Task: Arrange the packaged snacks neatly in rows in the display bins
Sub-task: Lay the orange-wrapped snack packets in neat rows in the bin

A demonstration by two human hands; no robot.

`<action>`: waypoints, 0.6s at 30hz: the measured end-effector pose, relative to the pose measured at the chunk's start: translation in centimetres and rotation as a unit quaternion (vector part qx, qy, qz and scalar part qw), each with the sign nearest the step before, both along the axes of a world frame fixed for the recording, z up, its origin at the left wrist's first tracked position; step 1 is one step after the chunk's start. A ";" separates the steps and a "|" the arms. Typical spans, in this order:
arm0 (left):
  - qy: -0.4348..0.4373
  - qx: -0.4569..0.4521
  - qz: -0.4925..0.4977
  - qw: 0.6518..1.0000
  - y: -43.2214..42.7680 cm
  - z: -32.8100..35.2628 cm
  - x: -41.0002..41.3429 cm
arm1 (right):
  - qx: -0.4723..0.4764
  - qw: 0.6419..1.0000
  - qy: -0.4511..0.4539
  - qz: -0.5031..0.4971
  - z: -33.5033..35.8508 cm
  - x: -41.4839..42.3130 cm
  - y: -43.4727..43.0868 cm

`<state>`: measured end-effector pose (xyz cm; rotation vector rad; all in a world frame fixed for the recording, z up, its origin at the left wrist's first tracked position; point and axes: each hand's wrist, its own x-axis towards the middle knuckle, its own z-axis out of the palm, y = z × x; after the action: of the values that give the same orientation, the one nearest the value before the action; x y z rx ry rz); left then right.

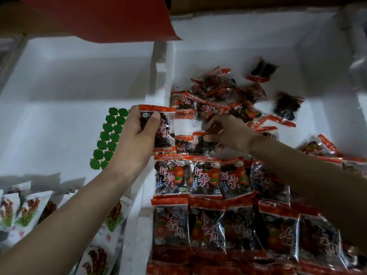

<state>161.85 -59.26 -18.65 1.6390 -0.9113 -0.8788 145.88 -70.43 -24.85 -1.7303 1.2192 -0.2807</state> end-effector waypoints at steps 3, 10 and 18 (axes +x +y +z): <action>0.009 0.007 -0.004 1.000 0.0 -0.2 -0.4 | -0.151 0.977 0.129 0.083 0.3 -0.3 -0.1; 0.019 0.012 -0.031 0.999 -0.2 0.1 -1.7 | -0.223 0.966 0.109 0.075 2.6 -4.2 -0.9; -0.013 0.014 -0.064 0.998 -1.3 0.1 -3.7 | -0.158 0.961 0.211 0.084 2.0 -11.8 -2.4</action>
<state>158.14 -60.61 -18.59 1.6342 -1.0353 -0.9630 134.04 -72.84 -22.80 -2.2402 1.3698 0.0026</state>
